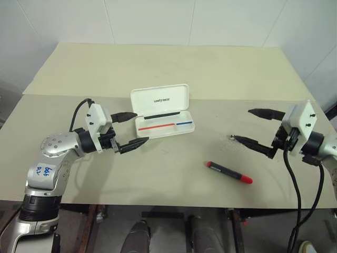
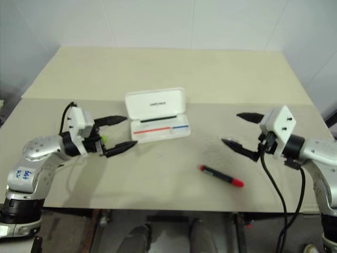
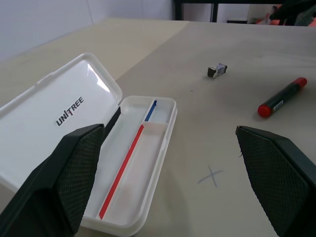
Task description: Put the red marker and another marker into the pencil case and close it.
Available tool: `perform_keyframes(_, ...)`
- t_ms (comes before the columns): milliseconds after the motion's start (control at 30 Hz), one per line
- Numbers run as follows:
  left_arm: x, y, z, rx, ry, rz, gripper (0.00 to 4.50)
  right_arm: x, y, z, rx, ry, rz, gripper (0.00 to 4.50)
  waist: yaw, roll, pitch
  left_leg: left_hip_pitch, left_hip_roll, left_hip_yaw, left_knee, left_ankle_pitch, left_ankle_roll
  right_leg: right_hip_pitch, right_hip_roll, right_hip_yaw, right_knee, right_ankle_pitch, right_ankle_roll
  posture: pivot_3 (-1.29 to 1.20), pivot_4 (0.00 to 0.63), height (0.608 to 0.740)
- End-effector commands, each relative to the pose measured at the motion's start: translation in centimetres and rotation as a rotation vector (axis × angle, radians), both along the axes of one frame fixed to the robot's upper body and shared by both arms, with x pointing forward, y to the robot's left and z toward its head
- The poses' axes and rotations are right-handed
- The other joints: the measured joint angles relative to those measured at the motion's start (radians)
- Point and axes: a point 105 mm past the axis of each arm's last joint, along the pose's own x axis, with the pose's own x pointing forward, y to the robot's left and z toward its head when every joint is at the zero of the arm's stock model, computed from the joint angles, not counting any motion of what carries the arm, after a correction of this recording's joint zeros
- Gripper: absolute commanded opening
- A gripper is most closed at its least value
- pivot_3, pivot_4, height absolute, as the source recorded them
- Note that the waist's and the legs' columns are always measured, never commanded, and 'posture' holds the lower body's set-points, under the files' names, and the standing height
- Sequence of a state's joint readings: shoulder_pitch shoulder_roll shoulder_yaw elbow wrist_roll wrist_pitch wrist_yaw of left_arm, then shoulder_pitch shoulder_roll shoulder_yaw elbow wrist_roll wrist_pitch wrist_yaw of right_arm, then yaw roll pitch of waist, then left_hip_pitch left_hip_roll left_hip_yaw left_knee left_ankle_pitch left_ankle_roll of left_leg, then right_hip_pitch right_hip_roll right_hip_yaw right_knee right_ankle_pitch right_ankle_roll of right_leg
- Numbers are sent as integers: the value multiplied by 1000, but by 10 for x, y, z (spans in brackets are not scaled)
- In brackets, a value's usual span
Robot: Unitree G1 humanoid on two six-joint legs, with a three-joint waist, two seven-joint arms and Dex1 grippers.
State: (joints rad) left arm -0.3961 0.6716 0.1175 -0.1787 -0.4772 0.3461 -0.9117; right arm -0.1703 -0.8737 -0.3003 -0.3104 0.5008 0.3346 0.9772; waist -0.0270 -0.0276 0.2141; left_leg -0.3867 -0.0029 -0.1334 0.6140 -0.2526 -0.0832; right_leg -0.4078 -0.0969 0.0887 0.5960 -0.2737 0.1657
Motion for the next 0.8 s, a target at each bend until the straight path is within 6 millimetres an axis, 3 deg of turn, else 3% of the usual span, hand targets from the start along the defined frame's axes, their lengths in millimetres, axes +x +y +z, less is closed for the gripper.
perform_keyframes(33,3,0,17,-2,-48,-11,4484,-3,-1,20,-4,-69,7,4500,-2,0,0,0,0,1,0,0,0,0,0,1,0,0,0,0,150,740)
perform_keyframes(233,2,-6,10,45,-40,-69,4484,-7,10,12,29,-64,24,4500,-1,0,0,2,0,5,0,1,1,0,0,4,0,1,1,0,150,740)
perform_keyframes(467,12,2,8,89,-45,-36,4484,-6,32,22,66,-96,84,4500,-2,0,0,2,0,5,0,1,1,-1,1,4,0,1,1,0,150,740)
perform_keyframes(567,15,3,1,103,-35,-22,3545,-6,46,24,91,-110,113,4500,-1,0,0,1,0,6,0,1,1,-1,0,5,-1,1,1,0,150,740)
perform_keyframes(667,19,-1,-20,193,-7,15,2604,-8,58,25,118,-119,135,4500,-1,0,0,1,0,6,0,1,1,-1,0,5,-1,1,2,0,150,740)
perform_keyframes(800,22,-8,-40,258,34,18,2604,-10,61,30,134,-148,119,4500,2,0,0,0,0,5,0,0,1,-1,0,5,-1,2,2,0,150,740)
